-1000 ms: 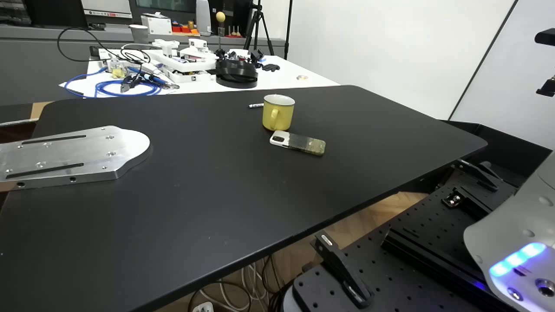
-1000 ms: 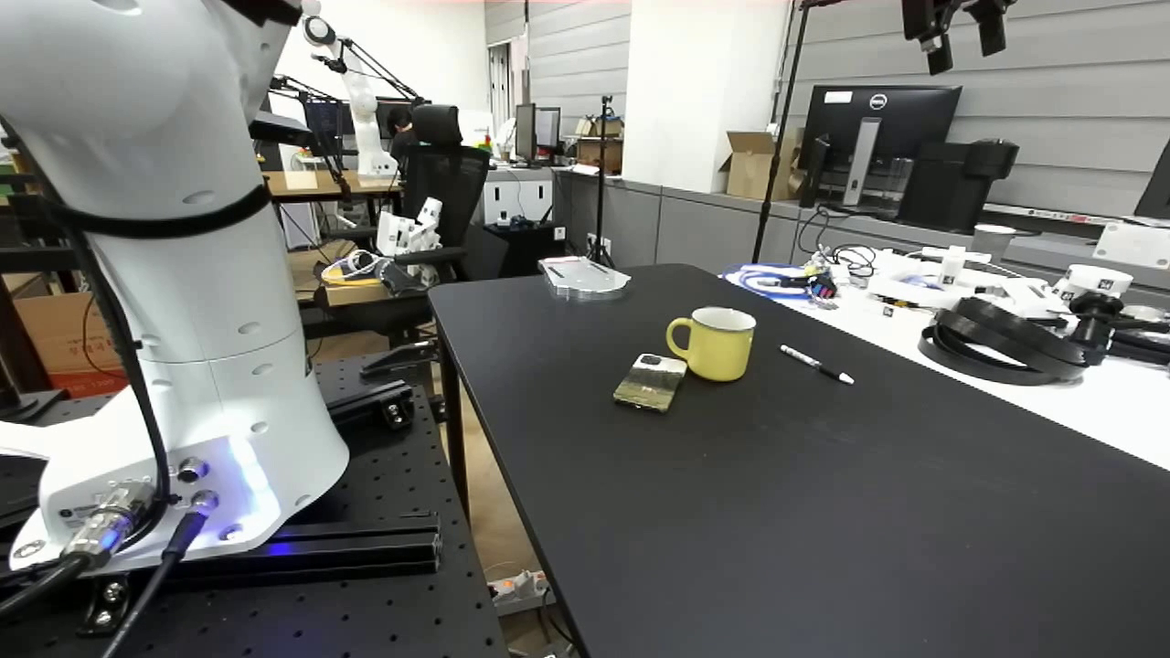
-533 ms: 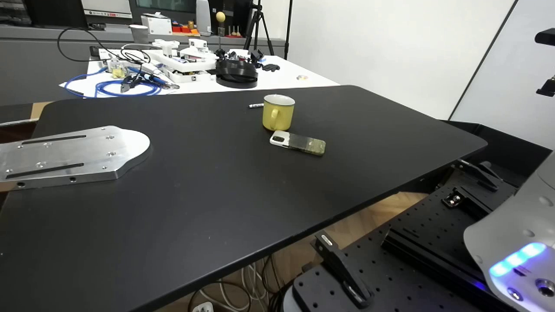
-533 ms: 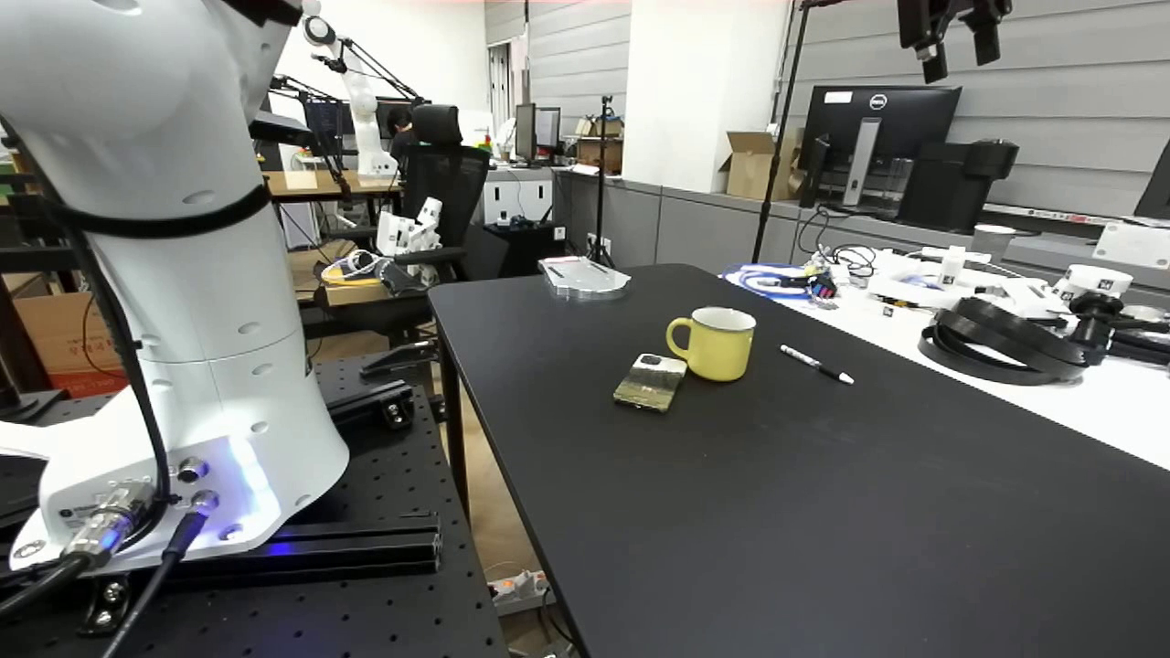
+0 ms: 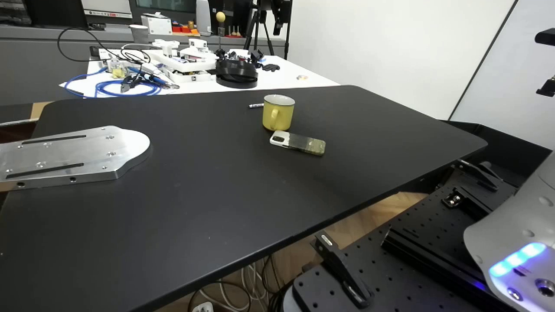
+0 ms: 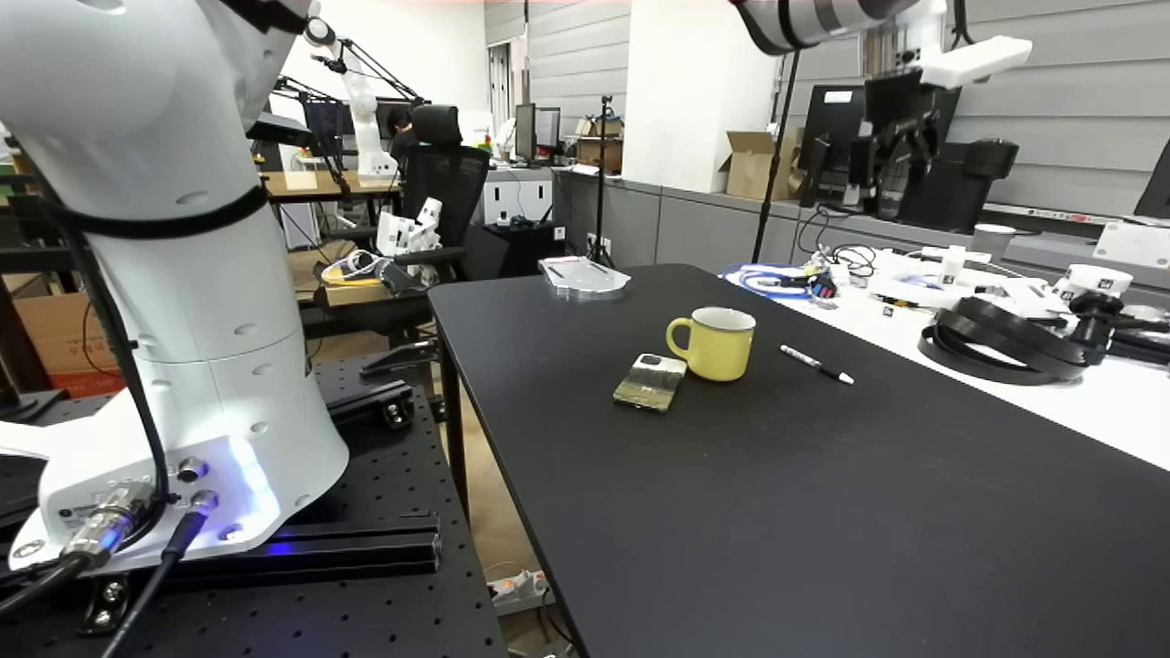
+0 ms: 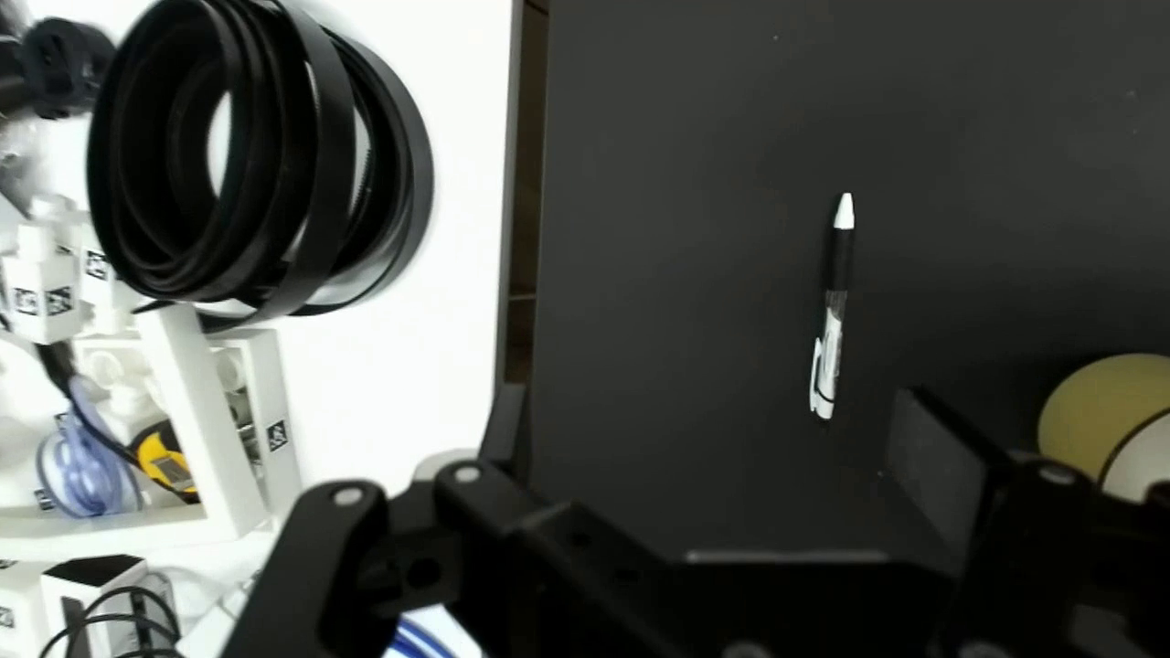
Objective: Put the pen in the mug
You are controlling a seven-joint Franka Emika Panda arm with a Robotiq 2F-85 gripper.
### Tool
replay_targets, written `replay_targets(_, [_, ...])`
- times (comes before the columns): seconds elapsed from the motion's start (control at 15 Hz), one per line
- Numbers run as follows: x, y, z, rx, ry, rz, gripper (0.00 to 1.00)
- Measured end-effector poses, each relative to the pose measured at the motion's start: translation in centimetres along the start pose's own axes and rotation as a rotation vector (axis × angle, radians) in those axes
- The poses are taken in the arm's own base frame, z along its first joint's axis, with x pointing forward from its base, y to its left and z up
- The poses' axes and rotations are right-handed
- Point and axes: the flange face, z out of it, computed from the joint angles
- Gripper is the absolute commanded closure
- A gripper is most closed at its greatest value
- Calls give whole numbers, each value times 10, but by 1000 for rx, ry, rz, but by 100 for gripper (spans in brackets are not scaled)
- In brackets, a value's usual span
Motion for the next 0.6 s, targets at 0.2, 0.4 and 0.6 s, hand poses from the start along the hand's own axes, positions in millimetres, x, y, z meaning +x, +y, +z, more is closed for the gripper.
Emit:
replay_targets(0.2, [-3, -21, 56, 64, 45, -19, 0])
replay_targets(0.4, [-9, -36, 98, 127, 69, -34, 0])
replay_targets(0.6, [-11, -45, 130, 192, 80, -48, 0])
